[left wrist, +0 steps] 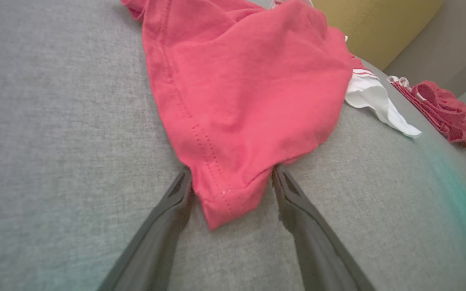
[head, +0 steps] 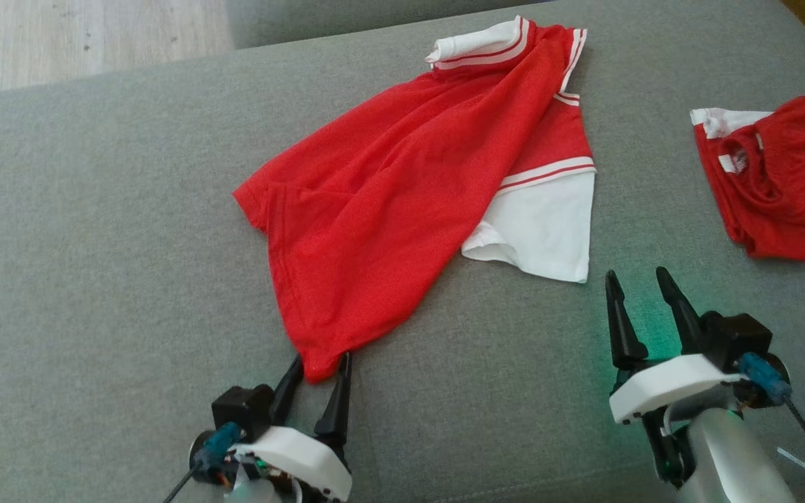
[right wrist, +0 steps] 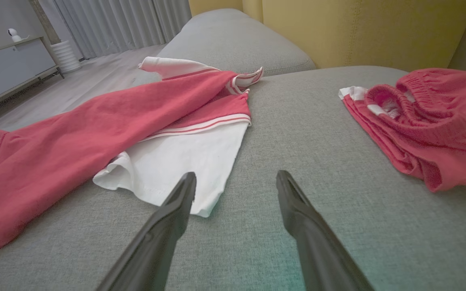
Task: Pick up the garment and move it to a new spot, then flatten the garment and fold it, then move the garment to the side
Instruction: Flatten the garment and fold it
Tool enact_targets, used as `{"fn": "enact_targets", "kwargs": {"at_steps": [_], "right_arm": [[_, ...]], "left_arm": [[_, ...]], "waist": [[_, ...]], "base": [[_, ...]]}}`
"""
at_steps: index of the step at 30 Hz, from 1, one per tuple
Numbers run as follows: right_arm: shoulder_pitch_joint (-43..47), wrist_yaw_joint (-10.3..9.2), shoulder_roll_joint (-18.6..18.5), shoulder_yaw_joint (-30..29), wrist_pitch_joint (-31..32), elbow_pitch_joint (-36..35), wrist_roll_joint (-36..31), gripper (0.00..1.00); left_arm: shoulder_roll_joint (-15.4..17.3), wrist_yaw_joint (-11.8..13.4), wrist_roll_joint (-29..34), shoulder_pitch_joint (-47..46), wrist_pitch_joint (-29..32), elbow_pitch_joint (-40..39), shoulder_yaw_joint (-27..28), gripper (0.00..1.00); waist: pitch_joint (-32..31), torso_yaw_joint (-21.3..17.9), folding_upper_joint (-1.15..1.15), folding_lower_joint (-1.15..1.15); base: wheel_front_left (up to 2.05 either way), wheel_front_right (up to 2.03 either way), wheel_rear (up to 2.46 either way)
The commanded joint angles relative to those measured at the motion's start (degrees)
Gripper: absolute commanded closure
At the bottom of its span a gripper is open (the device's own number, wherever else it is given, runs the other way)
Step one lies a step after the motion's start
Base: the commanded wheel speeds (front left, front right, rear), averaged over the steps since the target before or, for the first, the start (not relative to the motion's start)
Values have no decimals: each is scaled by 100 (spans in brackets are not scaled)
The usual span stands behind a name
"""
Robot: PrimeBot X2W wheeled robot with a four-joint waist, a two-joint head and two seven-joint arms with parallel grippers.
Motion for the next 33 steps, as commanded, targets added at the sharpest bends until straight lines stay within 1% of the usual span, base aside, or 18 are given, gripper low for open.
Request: {"fn": "enact_targets", "kwargs": {"at_steps": [1, 2, 3, 4, 5, 6, 10, 14, 18, 19, 22, 23, 24, 25, 27, 29, 31, 33], "right_arm": [[-197, -4, -20, 150, -70, -180, 31, 0], [-218, -4, -20, 148, -70, -173, 34, 0], [-241, -4, -20, 154, -70, -167, 40, 0], [-268, -4, -20, 156, -70, -160, 45, 0], [-297, -4, -20, 159, -70, -146, 54, 0], [-331, -4, -20, 164, -70, -127, 63, 0], [-478, -4, -20, 109, -70, 17, 176, 0], [-621, -4, -20, -55, -70, 359, 308, 0], [-793, -4, -20, -196, -70, 894, 352, 0], [-893, -4, -20, -216, -70, 1197, 373, 0], [-1055, -4, -20, -188, -70, 1664, 481, 0], [-1101, -4, -20, -163, -70, 1840, 514, 16], [-1142, -4, -20, -93, -70, 2000, 555, 95], [-1183, -4, -20, -17, -70, 2126, 579, 100], [-1236, -4, -20, 57, -70, 2273, 723, 100], [-1249, -4, -20, 73, -70, 2214, 821, 100], [-1229, -4, -20, 52, -70, 1932, 969, 100], [-1220, -4, -20, 10, -70, 1483, 1177, 100]], "left_arm": [[-28, -83, -135, -67, 80, 28, -26, 10], [-28, -84, -190, -86, 80, -51, -79, 13], [-28, -84, -230, -103, 80, -124, -106, 25], [-28, -85, -252, -121, 80, -191, -101, 56], [-28, -85, -239, -136, 80, -239, -83, 80], [-28, -85, -203, -144, 80, -264, -73, 100], [-28, -86, -50, -116, 80, -373, 61, 100], [-28, -86, 151, -31, 80, -494, 244, 100], [-28, -86, 338, 60, 80, -621, 370, 100], [-28, -86, 413, 96, 80, -689, 397, 100], [-28, -86, 517, 131, 80, -777, 477, 100], [-28, -86, 546, 145, 80, -802, 522, 100], [-28, -86, 573, 156, 80, -817, 548, 100], [-28, -86, 600, 163, 80, -836, 589, 100], [-28, -86, 665, 173, 80, -899, 711, 100], [-28, -86, 723, 188, 80, -972, 874, 100], [-28, -86, 820, 184, 80, -1091, 1119, 100], [-2, -86, 957, 148, 80, -1275, 1376, 100]], "waist": [[11, 11, 0, 0], [20, 27, 0, 0], [31, 48, 0, 0], [46, 72, 0, 0], [55, 99, 0, 0], [67, 125, 0, 0], [92, 266, 0, 0], [118, 452, 0, 0], [133, 670, 0, 0], [141, 770, 0, 0], [154, 872, 0, 0], [149, 897, 0, 0], [144, 922, 0, 0], [141, 934, 0, 0], [112, 942, 0, 0], [54, 930, 0, 0], [-48, 907, 0, 0], [-181, 872, 0, 0]], "base": [[0, 0, 0], [0, 0, 0], [0, 0, 0], [0, 0, 0], [0, 0, 0], [0, 0, 0], [0, 0, 0], [0, 0, 0], [0, 0, 0], [0, 0, 0], [0, 0, 0], [0, 0, 0], [0, 0, 0], [0, 0, 0], [0, 0, 0], [0, 0, 0], [0, 0, 0], [0, 0, 0]]}}
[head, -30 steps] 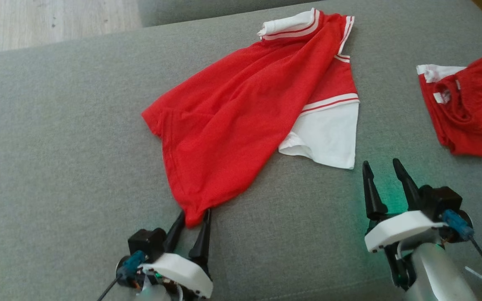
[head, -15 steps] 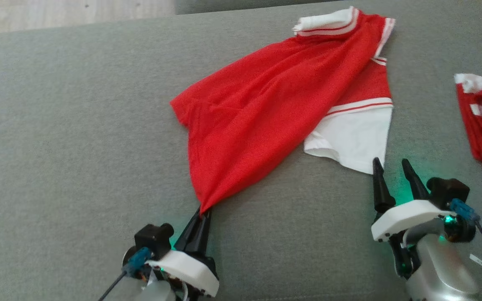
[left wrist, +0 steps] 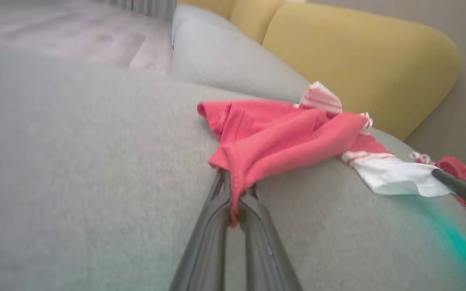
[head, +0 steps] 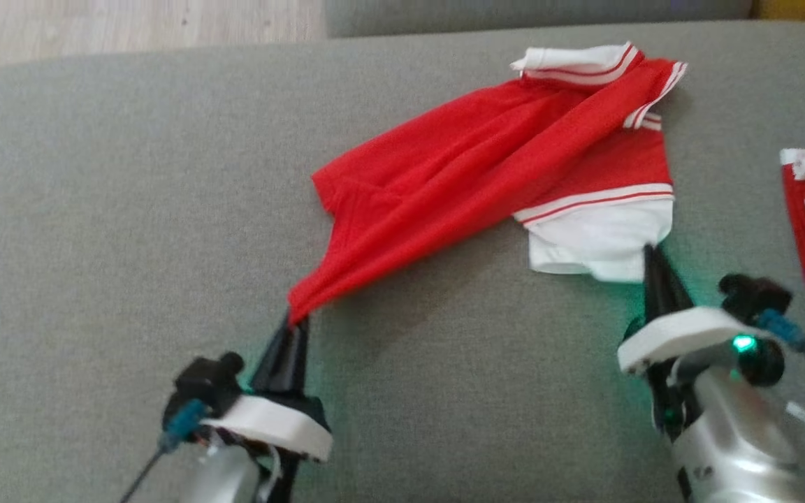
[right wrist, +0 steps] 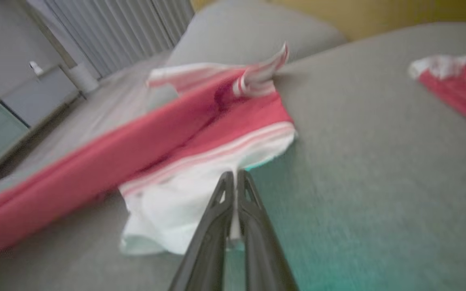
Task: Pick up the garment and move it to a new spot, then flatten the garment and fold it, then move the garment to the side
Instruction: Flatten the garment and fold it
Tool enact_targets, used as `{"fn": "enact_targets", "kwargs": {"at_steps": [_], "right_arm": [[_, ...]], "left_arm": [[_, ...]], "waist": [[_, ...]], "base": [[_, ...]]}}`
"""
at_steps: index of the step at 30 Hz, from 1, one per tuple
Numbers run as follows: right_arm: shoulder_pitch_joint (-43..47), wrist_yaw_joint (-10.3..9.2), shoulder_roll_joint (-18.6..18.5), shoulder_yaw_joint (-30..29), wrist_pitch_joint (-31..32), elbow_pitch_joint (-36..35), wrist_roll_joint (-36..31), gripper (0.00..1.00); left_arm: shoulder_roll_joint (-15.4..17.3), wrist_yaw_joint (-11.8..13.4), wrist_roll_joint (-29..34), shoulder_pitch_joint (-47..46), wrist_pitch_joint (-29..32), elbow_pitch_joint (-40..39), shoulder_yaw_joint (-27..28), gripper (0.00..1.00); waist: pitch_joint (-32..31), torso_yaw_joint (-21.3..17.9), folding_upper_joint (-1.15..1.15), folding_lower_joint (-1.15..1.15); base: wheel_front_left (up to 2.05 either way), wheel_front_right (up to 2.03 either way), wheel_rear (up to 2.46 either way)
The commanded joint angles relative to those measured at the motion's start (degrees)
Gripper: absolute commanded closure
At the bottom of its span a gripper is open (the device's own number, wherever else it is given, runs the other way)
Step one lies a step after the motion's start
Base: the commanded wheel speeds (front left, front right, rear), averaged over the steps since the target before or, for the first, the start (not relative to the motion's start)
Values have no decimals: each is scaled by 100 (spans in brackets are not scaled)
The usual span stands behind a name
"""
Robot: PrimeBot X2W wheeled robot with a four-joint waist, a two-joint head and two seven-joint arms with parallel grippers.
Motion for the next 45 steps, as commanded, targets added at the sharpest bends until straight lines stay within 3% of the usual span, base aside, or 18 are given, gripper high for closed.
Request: {"fn": "enact_targets", "kwargs": {"at_steps": [1, 2, 6, 7, 11, 15, 21, 25, 30, 37, 40, 45], "right_arm": [[-102, -4, 19, 92, -34, -611, 218, 100], [-102, -4, 19, 92, -34, -611, 218, 100], [-362, -4, -150, -42, -34, -1875, 504, 100], [-589, -4, -291, -156, -34, -2404, 712, 100], [-1203, -4, -694, -87, -34, -3197, 1052, 100], [-2028, -4, -1105, 21, 79, -3636, 1407, 100], [-3014, -4, -1453, 117, 514, -3496, 1238, 100], [-3729, -4, -1422, 228, 579, -2907, 899, 100], [-4857, -4, -1184, 273, 272, -1994, 361, 100], [-6283, -4, -871, -436, -27, -1342, -214, 100], [-6315, -4, -748, -824, -31, -1477, -285, 100], [-5634, -4, -689, -917, -32, -1417, -147, 100]], "left_arm": [[78, 9, 147, -93, -29, -366, 452, 100], [78, 9, 147, -93, -29, -366, 452, 100], [431, 9, 429, -454, -29, -929, 1018, 100], [694, 9, 567, -760, -29, -1203, 1272, 100], [1332, 9, 722, -1520, -29, -1570, 1593, 100], [2070, 9, 753, -2439, 94, -1702, 1399, 100], [2476, 9, 589, -3362, 836, -1726, 1077, 100], [2424, 37, 626, -3953, 1044, -1375, 985, 100], [2097, 319, 827, -4859, 771, -603, 927, 100], [1886, 746, 1235, -6214, 65, 247, 961, 100], [1752, 782, 1209, -6466, -11, 340, 1054, 100], [1615, 709, 1099, -5999, -26, 370, 1207, 100]], "waist": [[-207, -62, 0, -1], [-207, -62, 0, -1], [-558, -133, 0, -1], [-731, -143, 0, -1], [-934, -180, 0, -1], [-1036, -193, 0, -1], [-653, -109, 0, -1], [-162, -70, 0, -1], [474, -73, 0, -1], [1031, -127, 0, -1], [1146, -127, 0, -1], [1219, -154, 0, -1]], "base": [[0, 0, 0], [0, 0, 0], [0, 0, 0], [0, 0, 0], [0, 0, 0], [0, 0, 0], [0, 0, 0], [0, 0, 0], [0, 0, 0], [0, 0, 0], [0, 0, 0], [0, 0, 0]]}}
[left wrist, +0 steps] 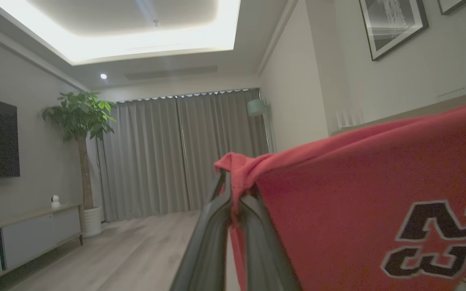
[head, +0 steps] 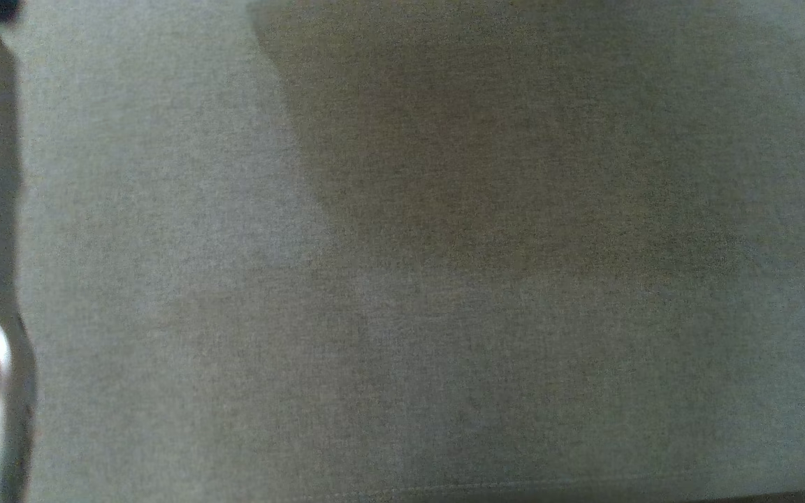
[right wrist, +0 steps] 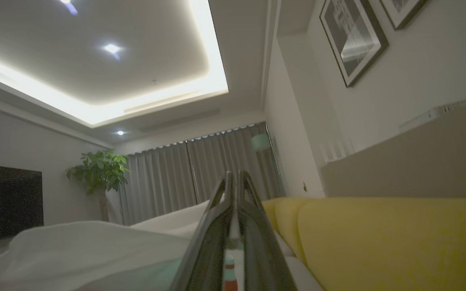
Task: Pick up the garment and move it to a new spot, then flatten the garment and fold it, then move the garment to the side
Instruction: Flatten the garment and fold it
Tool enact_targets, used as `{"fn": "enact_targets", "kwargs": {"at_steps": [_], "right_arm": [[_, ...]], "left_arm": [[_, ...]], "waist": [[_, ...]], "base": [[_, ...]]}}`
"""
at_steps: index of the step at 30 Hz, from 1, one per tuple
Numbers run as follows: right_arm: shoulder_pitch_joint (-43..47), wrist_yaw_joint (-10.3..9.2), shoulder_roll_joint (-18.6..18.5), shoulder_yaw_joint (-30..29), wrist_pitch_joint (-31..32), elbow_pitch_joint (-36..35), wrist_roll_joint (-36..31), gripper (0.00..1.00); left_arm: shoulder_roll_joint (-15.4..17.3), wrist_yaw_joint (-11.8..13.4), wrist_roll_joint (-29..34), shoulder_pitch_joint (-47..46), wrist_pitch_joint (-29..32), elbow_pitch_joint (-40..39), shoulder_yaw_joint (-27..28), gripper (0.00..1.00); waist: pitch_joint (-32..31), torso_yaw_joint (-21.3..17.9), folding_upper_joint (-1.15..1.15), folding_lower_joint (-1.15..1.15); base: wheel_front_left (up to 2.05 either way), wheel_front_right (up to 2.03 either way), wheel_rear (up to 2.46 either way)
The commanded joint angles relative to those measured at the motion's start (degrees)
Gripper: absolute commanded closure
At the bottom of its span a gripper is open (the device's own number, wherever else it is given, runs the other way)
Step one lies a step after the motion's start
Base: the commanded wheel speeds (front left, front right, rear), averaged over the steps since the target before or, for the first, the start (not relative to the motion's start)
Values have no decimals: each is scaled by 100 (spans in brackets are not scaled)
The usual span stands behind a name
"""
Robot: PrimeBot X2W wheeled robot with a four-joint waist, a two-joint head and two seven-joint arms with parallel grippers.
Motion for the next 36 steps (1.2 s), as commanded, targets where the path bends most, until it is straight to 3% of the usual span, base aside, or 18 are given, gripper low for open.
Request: {"fn": "enact_targets", "kwargs": {"at_steps": [1, 5, 14, 19, 28, 36], "right_arm": [[284, -4, 104, -36, -18, -91, 79, 100], [1447, -4, 73, 171, -18, 18, 430, 100], [4538, -4, 94, 1009, -19, -535, 1947, 100], [5839, -4, 148, 1387, -19, -925, 2402, 100], [7437, -4, 101, 1746, -12, -1172, 2806, 100], [8516, -4, 40, 1612, 71, -1675, 3047, 100]], "left_arm": [[279, -47, -74, 259, -2, -173, 247, 100], [172, -160, -71, 1474, -3, -44, 356, 100], [-754, -308, -63, 4267, -4, 98, 773, 100], [-1097, -309, -5, 5321, -5, 6, 1136, 100], [-1278, -427, 218, 6826, -5, -224, 1245, 100], [-1290, -501, 145, 7680, -5, -692, 1056, 100]], "waist": [[26, -11, 0, -1], [-25, -95, 0, -1], [-659, -310, 0, -1], [-1144, -407, 0, -1], [-2058, -425, 0, -1], [-2370, -278, 0, -1]], "base": [[0, 0, 0], [0, 0, 0], [0, 0, 0], [0, 0, 0], [0, 0, 0], [0, 0, 0]]}}
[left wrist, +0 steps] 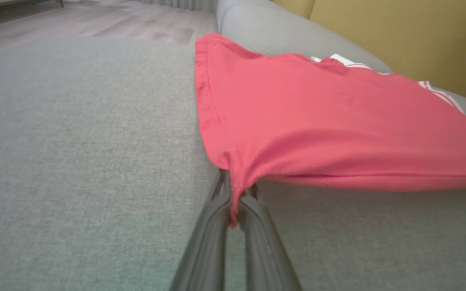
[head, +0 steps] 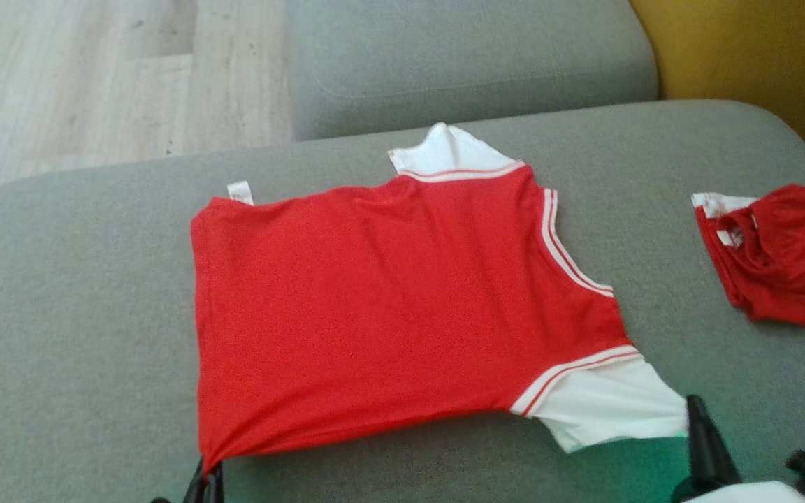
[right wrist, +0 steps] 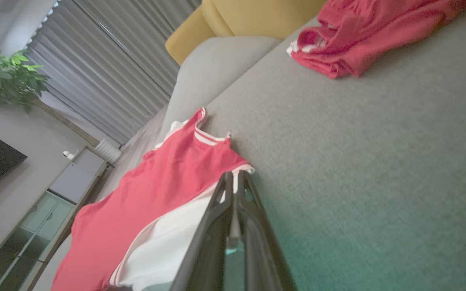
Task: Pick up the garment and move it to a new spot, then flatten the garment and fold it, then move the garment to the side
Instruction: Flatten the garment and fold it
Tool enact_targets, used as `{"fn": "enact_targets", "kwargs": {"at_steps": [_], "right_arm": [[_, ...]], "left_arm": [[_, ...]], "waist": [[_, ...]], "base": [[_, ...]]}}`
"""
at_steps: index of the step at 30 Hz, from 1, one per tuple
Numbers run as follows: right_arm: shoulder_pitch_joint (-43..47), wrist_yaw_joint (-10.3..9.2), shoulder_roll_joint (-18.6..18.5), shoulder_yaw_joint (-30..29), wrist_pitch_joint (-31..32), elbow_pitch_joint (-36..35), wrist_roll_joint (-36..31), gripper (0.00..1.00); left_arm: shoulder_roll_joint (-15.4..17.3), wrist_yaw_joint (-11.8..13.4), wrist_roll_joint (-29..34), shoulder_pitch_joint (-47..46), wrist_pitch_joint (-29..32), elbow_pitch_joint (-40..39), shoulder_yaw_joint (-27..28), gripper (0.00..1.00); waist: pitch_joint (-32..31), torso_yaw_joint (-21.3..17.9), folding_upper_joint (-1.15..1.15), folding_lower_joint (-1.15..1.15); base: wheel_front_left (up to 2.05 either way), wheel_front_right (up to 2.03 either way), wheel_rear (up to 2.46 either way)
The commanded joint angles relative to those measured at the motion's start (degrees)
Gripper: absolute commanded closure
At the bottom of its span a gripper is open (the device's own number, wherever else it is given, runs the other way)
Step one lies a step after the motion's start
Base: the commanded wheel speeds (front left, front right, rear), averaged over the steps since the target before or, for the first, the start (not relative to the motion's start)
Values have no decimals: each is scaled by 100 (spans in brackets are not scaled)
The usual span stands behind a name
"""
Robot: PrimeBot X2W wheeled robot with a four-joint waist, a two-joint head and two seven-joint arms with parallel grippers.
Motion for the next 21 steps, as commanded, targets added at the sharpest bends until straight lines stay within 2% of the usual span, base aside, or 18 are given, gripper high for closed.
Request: {"fn": "enact_targets", "kwargs": {"at_steps": [1, 5, 10, 21], "right_arm": [[-194, -4, -124, -38, -18, -350, 40, 100], [-334, -4, -92, -224, -7, -648, 20, 100], [-884, -4, -40, -311, 56, -695, -144, 100], [-2952, -4, 170, -211, 409, 365, -650, 100]], "left_arm": [[26, -23, 51, -159, -31, -283, 96, 100], [26, -98, 110, -295, -31, -527, -110, 100], [25, -145, 72, -660, -31, -546, -244, 100], [25, -135, -20, -1931, -31, 119, -418, 100]], "waist": [[-33, 55, 0, 2], [9, 141, 0, 2], [160, 220, 0, 2], [1024, 417, 0, 2]], "base": [[0, 0, 0], [0, 0, 0], [0, 0, 0], [0, 0, 0]]}}
